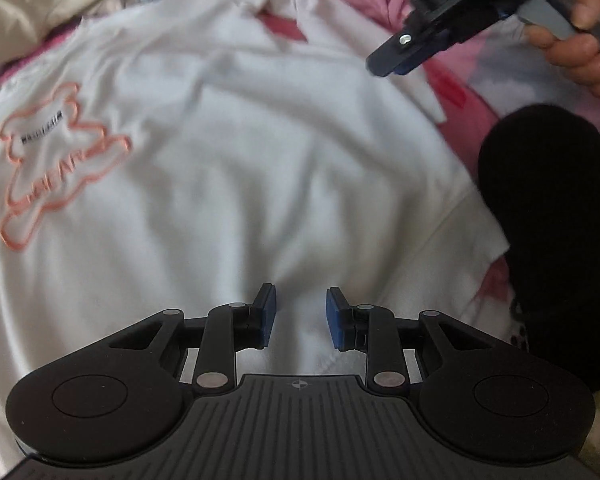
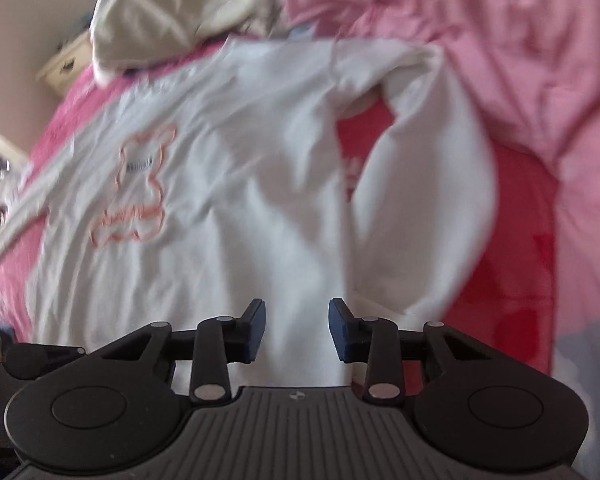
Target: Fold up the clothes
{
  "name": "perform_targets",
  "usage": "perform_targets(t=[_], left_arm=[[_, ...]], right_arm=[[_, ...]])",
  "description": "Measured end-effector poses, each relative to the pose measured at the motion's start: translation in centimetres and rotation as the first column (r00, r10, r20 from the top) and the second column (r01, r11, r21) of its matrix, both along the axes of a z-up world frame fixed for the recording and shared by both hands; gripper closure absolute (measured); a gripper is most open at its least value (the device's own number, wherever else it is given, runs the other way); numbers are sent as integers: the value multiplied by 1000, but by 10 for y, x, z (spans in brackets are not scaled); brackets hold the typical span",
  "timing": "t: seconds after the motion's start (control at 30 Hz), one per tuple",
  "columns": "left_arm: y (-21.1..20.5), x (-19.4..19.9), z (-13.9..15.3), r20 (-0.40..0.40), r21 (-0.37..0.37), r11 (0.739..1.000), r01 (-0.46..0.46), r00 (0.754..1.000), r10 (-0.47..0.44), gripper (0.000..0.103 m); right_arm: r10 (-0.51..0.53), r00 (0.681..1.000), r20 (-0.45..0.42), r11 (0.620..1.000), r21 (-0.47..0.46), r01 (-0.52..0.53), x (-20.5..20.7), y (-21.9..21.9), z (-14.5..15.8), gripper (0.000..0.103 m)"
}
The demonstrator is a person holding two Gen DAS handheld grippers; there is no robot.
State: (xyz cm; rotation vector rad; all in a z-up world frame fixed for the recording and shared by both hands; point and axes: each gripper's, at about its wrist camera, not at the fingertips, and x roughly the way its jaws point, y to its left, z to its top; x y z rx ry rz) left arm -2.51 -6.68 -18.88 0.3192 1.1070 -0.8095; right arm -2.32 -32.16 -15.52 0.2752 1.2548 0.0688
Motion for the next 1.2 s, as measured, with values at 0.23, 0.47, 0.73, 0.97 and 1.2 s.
perform_targets(t=[0.23,0.47,0.73,0.97,1.2], left_arm=[[22,14,0,-49,-75,995,-73,996,70,76],[8,27,2,-32,-114,990,-87,996,84,75],[9,15,8,-31,-124,986,-112,994,109,69],[10,19,2,-40,-111,988,-110,994,106,69],[7,21,-3,-43,-106,988,-113,993,109,69]], right_arm=[[10,992,-128,1000,-28,-14,-2,-6,-10,58],[-283,954,-94,957,-90,275,-3,-70,3,54],[-307,935,-178,946,49,320,-3,-77,-35,86],[-228,958,172,961,-119,250,-17,-61,46,99],[-230,839,494,963,-10,269,-13,-71,158,99]])
